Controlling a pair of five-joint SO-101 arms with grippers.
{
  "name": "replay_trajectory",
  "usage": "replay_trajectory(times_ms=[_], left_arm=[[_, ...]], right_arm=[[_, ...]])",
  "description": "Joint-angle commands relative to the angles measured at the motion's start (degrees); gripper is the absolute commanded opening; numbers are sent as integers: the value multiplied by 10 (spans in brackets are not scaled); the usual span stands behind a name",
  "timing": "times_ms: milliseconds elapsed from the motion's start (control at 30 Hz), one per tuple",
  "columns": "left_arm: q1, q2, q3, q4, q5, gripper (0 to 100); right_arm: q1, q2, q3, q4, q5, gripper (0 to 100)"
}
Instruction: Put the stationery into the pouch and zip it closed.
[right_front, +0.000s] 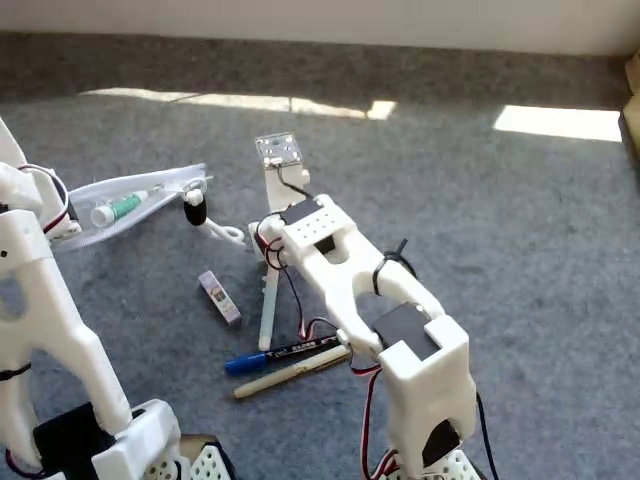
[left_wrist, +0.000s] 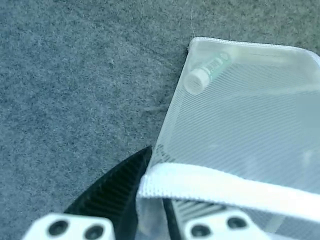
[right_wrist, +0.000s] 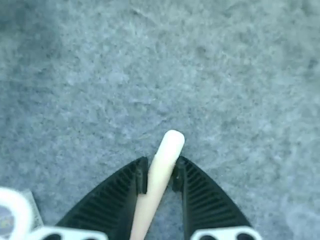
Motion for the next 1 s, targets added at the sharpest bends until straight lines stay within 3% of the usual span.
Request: replay_trajectory(times_ms=[0, 133, 467, 967], left_arm=[[-15, 3, 8, -24, 5, 8], [-15, 3, 9, -25, 5, 8], [-8, 3, 11, -23, 5, 8], [109, 2, 11, -19, 6, 8]], right_arm=[[-11, 0, -22, 27, 17, 43], [-11, 0, -22, 43, 55, 3], [-8, -73, -20, 92, 54, 5], [35, -251, 8, 119, 53, 5]])
